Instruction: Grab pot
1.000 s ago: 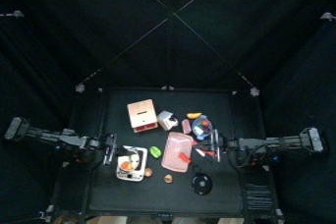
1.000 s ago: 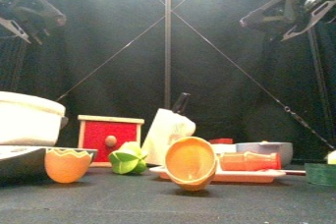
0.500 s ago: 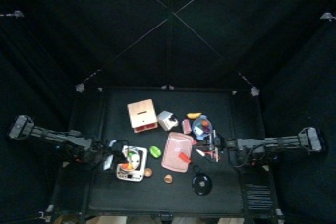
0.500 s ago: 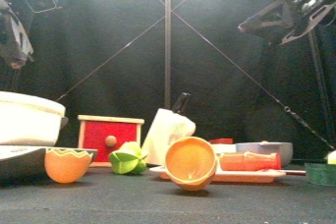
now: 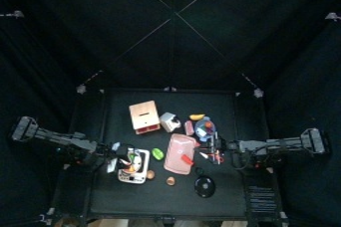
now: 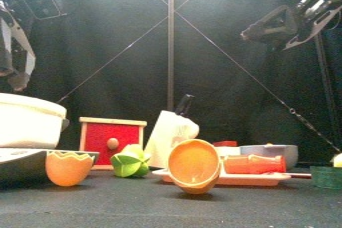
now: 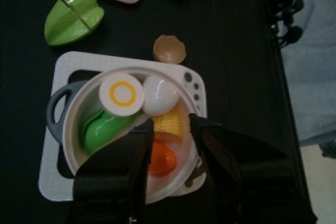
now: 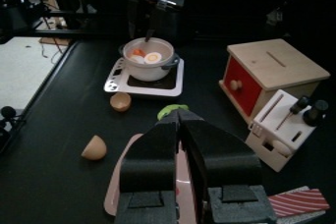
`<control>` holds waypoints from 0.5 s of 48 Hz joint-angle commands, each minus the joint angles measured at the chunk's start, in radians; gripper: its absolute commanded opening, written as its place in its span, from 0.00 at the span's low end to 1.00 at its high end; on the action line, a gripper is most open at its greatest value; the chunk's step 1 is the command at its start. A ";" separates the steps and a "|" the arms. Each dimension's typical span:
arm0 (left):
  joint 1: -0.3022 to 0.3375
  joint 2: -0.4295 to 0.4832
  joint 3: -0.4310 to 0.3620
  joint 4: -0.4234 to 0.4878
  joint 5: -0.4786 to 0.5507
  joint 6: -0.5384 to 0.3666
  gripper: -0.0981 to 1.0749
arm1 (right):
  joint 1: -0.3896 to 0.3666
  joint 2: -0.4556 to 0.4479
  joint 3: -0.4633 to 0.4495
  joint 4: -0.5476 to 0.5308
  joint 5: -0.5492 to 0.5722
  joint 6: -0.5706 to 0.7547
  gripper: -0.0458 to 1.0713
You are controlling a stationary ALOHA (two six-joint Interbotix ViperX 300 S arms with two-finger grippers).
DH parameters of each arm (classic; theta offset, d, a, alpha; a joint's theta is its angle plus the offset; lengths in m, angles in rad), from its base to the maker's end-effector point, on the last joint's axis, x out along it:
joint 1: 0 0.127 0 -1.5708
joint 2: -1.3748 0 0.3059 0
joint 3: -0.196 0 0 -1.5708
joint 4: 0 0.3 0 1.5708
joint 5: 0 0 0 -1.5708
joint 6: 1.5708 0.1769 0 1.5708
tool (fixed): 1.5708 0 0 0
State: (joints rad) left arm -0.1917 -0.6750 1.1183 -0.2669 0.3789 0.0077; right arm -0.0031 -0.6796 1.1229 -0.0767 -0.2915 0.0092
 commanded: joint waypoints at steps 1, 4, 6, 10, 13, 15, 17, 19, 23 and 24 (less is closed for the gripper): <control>-0.006 0.025 -0.041 0.005 0.006 0.002 0.72 | 0.000 0.003 -0.018 0.003 -0.003 -0.002 0.05; -0.005 0.029 -0.043 0.015 0.005 -0.002 0.72 | 0.000 0.003 -0.018 0.003 -0.003 -0.002 0.05; -0.005 0.032 -0.043 0.028 0.006 -0.003 0.72 | 0.000 0.003 -0.018 0.003 -0.003 -0.002 0.05; 0.000 0.031 -0.041 0.063 0.018 -0.008 0.72 | 0.000 0.003 -0.018 0.003 -0.002 -0.002 0.05; 0.002 0.023 -0.043 0.091 0.029 -0.009 0.72 | 0.000 0.003 -0.017 0.003 0.000 -0.002 0.05; 0.003 0.017 -0.046 0.115 0.041 -0.009 0.72 | 0.000 0.003 -0.018 0.003 0.003 0.000 0.05; 0.009 0.012 -0.049 0.140 0.055 -0.011 0.72 | 0.000 0.003 -0.018 0.003 0.006 -0.002 0.05; 0.020 0.009 -0.052 0.161 0.072 -0.014 0.72 | 0.000 0.005 -0.018 0.003 0.009 0.000 0.05; 0.046 0.006 -0.058 0.199 0.118 -0.017 0.72 | 0.000 0.005 -0.018 0.003 0.017 0.000 0.05; 0.052 0.005 -0.060 0.207 0.130 -0.017 0.72 | 0.002 0.003 -0.018 0.003 0.018 0.000 0.05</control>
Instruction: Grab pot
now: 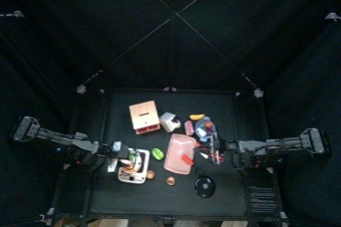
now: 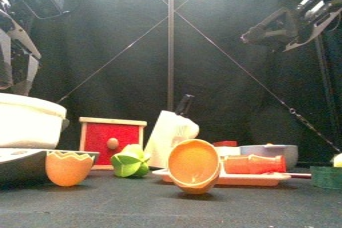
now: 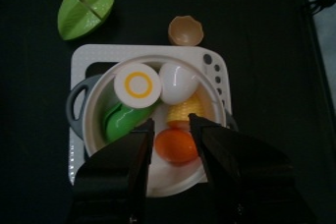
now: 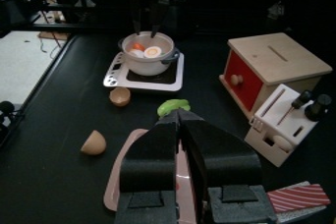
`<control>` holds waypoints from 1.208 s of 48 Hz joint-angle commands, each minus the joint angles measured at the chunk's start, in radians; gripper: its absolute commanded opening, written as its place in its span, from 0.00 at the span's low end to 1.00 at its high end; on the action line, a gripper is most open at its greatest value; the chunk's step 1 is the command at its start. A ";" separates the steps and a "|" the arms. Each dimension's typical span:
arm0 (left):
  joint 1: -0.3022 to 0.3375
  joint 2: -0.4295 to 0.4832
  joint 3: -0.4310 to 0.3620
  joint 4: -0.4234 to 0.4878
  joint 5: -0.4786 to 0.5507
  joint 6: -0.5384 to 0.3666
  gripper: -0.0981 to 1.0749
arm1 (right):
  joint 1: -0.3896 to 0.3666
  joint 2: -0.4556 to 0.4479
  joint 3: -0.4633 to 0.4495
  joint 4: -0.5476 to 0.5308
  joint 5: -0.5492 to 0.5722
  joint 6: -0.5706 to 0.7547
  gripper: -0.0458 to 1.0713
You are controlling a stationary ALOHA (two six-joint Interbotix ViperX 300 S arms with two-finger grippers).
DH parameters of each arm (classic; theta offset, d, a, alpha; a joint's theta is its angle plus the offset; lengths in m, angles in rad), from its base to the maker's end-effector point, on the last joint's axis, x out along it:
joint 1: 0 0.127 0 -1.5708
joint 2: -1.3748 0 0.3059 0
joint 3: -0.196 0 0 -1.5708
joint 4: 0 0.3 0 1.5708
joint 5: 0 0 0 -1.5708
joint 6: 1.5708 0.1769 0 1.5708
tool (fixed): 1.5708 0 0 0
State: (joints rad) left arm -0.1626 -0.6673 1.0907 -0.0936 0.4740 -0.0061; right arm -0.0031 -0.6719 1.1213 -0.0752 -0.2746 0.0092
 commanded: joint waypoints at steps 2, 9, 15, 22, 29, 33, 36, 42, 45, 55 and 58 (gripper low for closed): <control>0.035 -0.005 -0.034 0.052 0.052 -0.003 0.72 | 0.000 -0.003 -0.017 0.002 0.005 0.000 0.05; 0.072 -0.006 -0.031 0.135 0.077 -0.003 0.72 | 0.000 -0.003 -0.015 0.003 0.011 0.000 0.05; 0.086 -0.012 -0.032 0.181 0.077 -0.003 0.72 | 0.000 -0.003 -0.015 0.003 0.011 0.000 0.05; 0.101 -0.014 -0.017 0.190 0.075 -0.003 0.72 | 0.000 -0.003 -0.015 0.008 0.017 0.000 0.05; 0.103 -0.014 0.005 0.167 0.066 -0.003 0.72 | 0.000 0.000 -0.015 0.008 0.021 0.000 0.05; 0.106 -0.014 0.018 0.150 0.057 -0.003 0.72 | 0.000 0.003 -0.014 0.008 0.021 0.000 0.05; 0.109 -0.015 0.028 0.141 0.048 -0.005 0.72 | 0.000 0.008 -0.014 0.008 0.021 0.000 0.05; 0.114 -0.014 0.041 0.127 0.023 -0.003 0.71 | 0.000 0.020 -0.014 0.008 0.021 -0.002 0.05; 0.118 -0.014 0.046 0.127 0.015 -0.003 0.70 | 0.000 0.026 -0.014 0.008 0.021 0.000 0.05; 0.124 0.002 0.052 0.115 0.014 -0.003 0.63 | 0.000 0.035 -0.014 0.008 0.021 -0.002 0.05; 0.124 0.012 0.051 0.114 0.014 -0.003 0.58 | 0.000 0.037 -0.014 0.008 0.021 0.000 0.05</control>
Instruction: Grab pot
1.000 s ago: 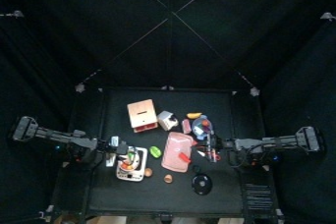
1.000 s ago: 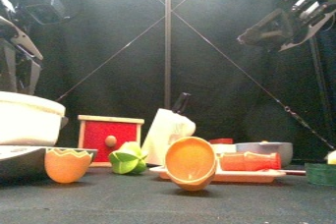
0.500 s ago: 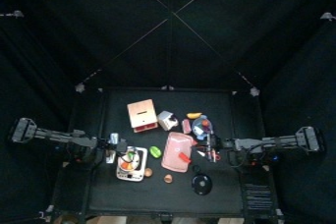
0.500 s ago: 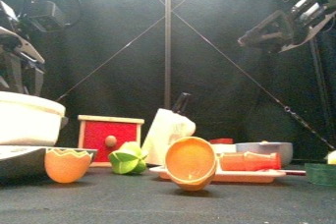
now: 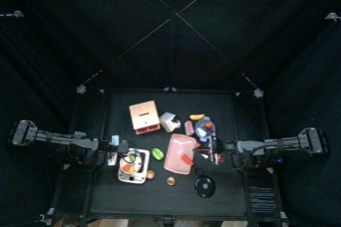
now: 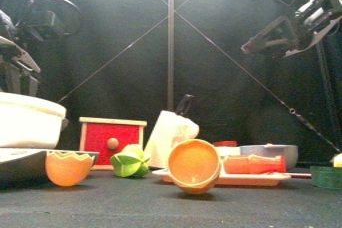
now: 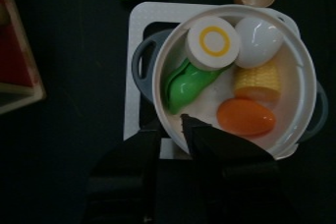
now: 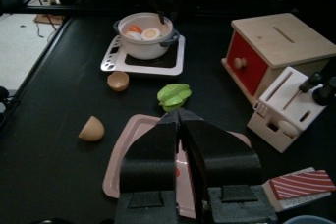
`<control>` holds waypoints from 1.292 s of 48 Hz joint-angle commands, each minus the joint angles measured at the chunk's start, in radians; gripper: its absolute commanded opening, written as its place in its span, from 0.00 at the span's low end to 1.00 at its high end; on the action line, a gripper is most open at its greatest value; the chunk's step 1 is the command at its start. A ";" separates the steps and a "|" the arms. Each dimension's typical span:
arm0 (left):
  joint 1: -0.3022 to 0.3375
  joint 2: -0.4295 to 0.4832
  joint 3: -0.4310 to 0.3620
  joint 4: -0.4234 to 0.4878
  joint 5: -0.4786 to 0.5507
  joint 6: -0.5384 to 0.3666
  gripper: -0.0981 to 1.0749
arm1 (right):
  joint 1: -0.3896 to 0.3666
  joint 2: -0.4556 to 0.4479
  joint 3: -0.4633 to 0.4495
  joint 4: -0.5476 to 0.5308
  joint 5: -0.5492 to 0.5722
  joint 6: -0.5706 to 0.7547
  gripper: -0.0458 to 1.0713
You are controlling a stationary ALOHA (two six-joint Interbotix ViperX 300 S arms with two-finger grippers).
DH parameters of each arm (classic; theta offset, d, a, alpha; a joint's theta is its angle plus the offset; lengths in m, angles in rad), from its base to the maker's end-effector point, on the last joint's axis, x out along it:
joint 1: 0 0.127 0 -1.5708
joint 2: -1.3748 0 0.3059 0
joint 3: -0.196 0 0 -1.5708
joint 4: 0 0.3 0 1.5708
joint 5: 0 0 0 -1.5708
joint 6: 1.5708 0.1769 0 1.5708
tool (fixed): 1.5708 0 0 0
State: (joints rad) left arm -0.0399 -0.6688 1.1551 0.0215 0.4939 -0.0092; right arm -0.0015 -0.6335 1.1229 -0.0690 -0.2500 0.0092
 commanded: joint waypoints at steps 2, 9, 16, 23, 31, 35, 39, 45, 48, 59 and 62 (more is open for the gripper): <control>0.003 0.018 -0.014 -0.002 -0.006 0.000 0.56 | -0.002 -0.002 -0.015 0.002 -0.003 0.000 0.05; 0.003 0.032 -0.014 -0.003 -0.008 0.000 0.52 | -0.002 -0.002 -0.015 0.002 -0.003 0.000 0.05; 0.003 0.032 -0.012 -0.003 -0.014 0.000 0.52 | -0.003 -0.002 -0.014 0.002 0.002 0.000 0.05; 0.003 0.032 -0.021 -0.002 -0.015 0.002 0.50 | -0.006 -0.002 -0.015 0.002 0.011 0.000 0.05; 0.002 0.034 -0.029 0.006 -0.014 0.003 0.42 | -0.008 -0.002 -0.014 0.002 0.014 0.000 0.05; 0.002 0.032 -0.031 0.014 -0.011 0.003 0.38 | -0.009 -0.002 -0.014 0.002 0.017 0.000 0.05; 0.003 0.032 -0.038 0.014 -0.011 0.003 0.38 | -0.008 -0.002 -0.014 0.003 0.017 0.000 0.05; 0.003 0.032 -0.067 0.012 -0.009 0.005 0.38 | -0.009 -0.002 -0.015 0.002 0.020 0.000 0.05; 0.003 0.032 -0.084 0.012 -0.005 0.005 0.38 | -0.011 0.000 -0.015 0.008 0.021 0.000 0.05; 0.003 0.032 -0.114 -0.002 0.009 0.006 0.38 | -0.026 -0.002 -0.015 0.034 0.034 0.000 0.05; 0.003 0.032 -0.110 0.000 0.011 0.006 0.38 | -0.029 -0.002 -0.015 0.034 0.041 0.000 0.05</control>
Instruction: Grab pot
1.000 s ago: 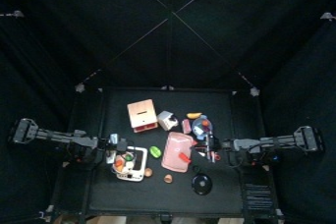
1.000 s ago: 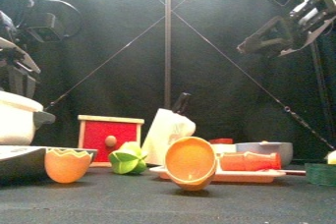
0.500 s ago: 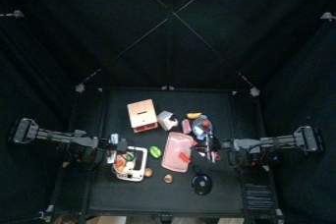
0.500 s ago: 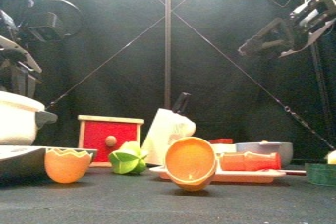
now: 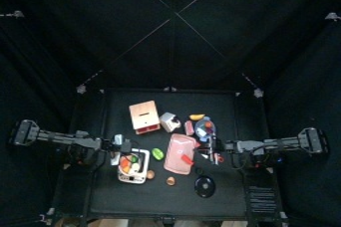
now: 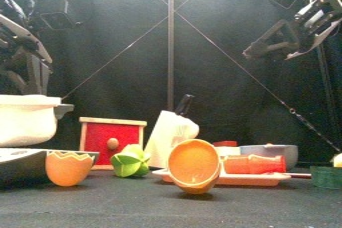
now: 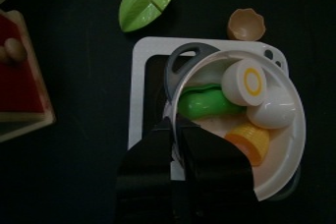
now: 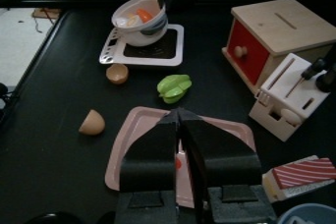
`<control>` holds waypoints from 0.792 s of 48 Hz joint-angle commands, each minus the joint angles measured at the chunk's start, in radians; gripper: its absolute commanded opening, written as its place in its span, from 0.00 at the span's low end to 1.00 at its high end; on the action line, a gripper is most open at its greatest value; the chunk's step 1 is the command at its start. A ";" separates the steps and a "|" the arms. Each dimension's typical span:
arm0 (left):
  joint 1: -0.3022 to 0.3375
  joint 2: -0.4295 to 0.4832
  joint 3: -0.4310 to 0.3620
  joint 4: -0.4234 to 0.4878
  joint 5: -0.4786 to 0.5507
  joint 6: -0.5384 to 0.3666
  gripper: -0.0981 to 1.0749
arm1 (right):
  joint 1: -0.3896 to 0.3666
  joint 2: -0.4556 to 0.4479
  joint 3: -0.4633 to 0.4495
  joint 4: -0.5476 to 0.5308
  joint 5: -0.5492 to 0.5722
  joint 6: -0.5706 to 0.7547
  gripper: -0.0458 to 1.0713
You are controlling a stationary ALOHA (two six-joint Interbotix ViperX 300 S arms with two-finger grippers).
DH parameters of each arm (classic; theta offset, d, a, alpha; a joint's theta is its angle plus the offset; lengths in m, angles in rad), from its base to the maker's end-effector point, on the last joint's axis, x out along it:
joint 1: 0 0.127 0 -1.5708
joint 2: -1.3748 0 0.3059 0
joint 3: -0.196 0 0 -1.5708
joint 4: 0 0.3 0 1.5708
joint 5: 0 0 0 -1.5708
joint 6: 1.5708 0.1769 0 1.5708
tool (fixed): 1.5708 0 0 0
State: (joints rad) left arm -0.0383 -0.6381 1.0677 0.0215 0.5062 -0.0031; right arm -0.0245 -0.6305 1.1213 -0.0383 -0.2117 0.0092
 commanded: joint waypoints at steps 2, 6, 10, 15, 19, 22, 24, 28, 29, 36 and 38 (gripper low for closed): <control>0.002 0.002 -0.018 0.000 -0.002 0.000 0.38 | -0.008 -0.005 -0.014 0.003 0.005 0.000 0.05; 0.002 0.002 -0.014 0.000 -0.002 -0.002 0.38 | -0.008 -0.003 -0.014 0.003 0.006 0.000 0.05; 0.002 0.002 -0.014 0.000 -0.005 -0.002 0.38 | -0.008 -0.003 -0.012 0.003 0.008 0.000 0.05; 0.002 0.000 -0.014 -0.002 -0.008 0.000 0.38 | -0.018 -0.003 -0.014 0.000 0.015 -0.002 0.05; 0.002 0.000 -0.011 -0.002 -0.009 -0.002 0.38 | -0.031 -0.005 -0.015 0.002 0.021 -0.002 0.05; 0.002 0.000 -0.008 -0.003 -0.011 -0.002 0.38 | -0.037 -0.005 -0.017 0.002 0.025 0.000 0.05; 0.002 0.000 -0.008 -0.003 -0.011 -0.003 0.38 | -0.040 -0.005 -0.017 0.003 0.026 -0.002 0.05; 0.002 0.000 -0.008 -0.008 -0.014 -0.005 0.38 | -0.041 -0.005 -0.015 0.003 0.029 0.000 0.05; 0.002 0.000 -0.008 -0.009 -0.015 -0.005 0.38 | -0.041 -0.005 -0.015 0.005 0.031 0.000 0.05; 0.002 0.000 -0.008 -0.037 -0.041 -0.005 0.38 | -0.041 -0.005 -0.015 0.003 0.040 0.000 0.05; 0.002 0.000 -0.006 -0.048 -0.051 -0.003 0.38 | -0.043 -0.005 -0.017 0.005 0.043 0.000 0.05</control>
State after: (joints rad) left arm -0.0368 -0.6381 1.0723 -0.0077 0.4817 -0.0061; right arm -0.0629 -0.6305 1.1213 -0.0368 -0.1687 0.0092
